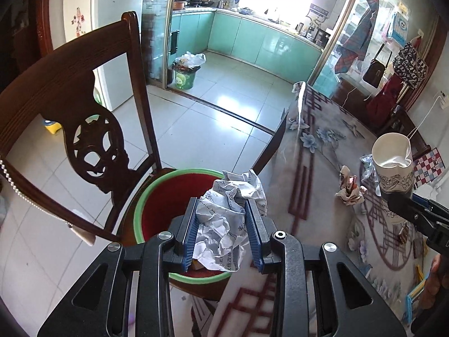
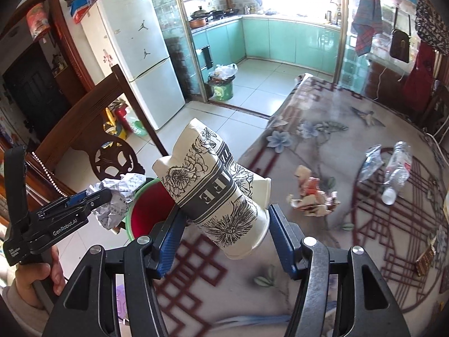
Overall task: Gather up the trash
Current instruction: 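Carry the crumpled paper and paper cup over the red bucket with both tools, then open both tools to drop the paper and cup into the bucket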
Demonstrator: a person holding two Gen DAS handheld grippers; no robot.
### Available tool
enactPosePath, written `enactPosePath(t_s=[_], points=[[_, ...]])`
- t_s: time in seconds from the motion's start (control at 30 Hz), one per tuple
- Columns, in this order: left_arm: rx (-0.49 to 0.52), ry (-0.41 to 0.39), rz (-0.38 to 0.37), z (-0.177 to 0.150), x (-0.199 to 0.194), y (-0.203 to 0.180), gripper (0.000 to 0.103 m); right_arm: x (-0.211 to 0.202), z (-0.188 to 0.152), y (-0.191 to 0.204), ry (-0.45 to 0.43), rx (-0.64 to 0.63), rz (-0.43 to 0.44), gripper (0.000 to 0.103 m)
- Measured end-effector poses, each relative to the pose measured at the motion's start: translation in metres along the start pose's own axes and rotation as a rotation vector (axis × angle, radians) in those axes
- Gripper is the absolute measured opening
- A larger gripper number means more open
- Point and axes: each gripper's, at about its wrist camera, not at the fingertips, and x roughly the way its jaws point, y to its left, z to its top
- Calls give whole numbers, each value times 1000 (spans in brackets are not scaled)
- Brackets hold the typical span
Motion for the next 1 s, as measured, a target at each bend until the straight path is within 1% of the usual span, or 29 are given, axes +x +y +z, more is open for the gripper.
enactPosePath(t_s=[0.17, 0.47, 0.67, 1.0], points=[[-13, 13, 18, 5, 10, 16, 31, 32, 3, 19, 44, 9, 52, 59], [-46, 48, 46, 5, 27, 37, 31, 81, 1, 51, 124, -41, 84, 59], [-64, 72, 67, 7, 37, 51, 31, 102, 3, 69, 152, -78, 90, 59], [-77, 101, 81, 10, 49, 65, 31, 122, 4, 80, 195, -110, 99, 59]])
